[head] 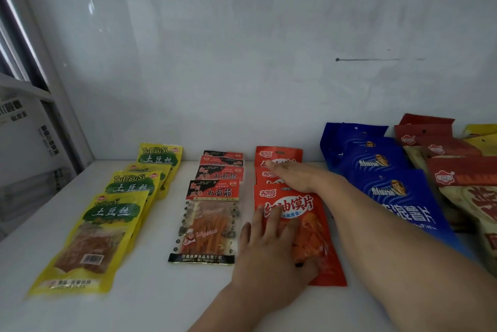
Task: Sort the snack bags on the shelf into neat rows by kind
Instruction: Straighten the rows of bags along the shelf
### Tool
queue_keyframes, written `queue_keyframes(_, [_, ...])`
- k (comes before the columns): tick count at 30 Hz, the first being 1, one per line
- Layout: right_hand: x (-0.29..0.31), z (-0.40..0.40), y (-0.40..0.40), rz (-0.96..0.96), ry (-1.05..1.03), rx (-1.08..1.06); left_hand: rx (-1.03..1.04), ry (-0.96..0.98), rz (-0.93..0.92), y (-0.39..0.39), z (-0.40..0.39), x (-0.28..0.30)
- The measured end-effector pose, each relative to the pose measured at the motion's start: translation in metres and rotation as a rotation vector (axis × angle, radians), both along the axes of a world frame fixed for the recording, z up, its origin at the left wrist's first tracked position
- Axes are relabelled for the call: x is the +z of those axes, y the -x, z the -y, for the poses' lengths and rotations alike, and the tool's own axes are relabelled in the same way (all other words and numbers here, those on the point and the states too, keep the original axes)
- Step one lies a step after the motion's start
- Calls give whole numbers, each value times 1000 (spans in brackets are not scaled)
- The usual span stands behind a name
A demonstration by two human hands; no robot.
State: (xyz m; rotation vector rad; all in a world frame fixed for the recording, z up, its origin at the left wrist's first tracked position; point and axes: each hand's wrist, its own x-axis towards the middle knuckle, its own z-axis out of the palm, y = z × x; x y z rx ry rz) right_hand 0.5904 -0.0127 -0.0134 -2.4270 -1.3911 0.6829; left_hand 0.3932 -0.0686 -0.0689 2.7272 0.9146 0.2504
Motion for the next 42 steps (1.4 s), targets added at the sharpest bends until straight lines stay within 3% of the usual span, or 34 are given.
queue_keyframes(10, [7, 19, 6, 176, -361, -76, 52, 69, 110, -2, -4, 7])
queue_keyframes(18, [-42, 55, 17, -159, -590, -300, 118, 153, 121, -11, -11, 11])
queue_keyframes(21, [-51, 63, 21, -220, -592, -303, 97, 141, 96, -13, -12, 7])
queue_keyframes(42, [-41, 73, 40, -89, -573, -347, 92, 43, -23, -16, -16, 9])
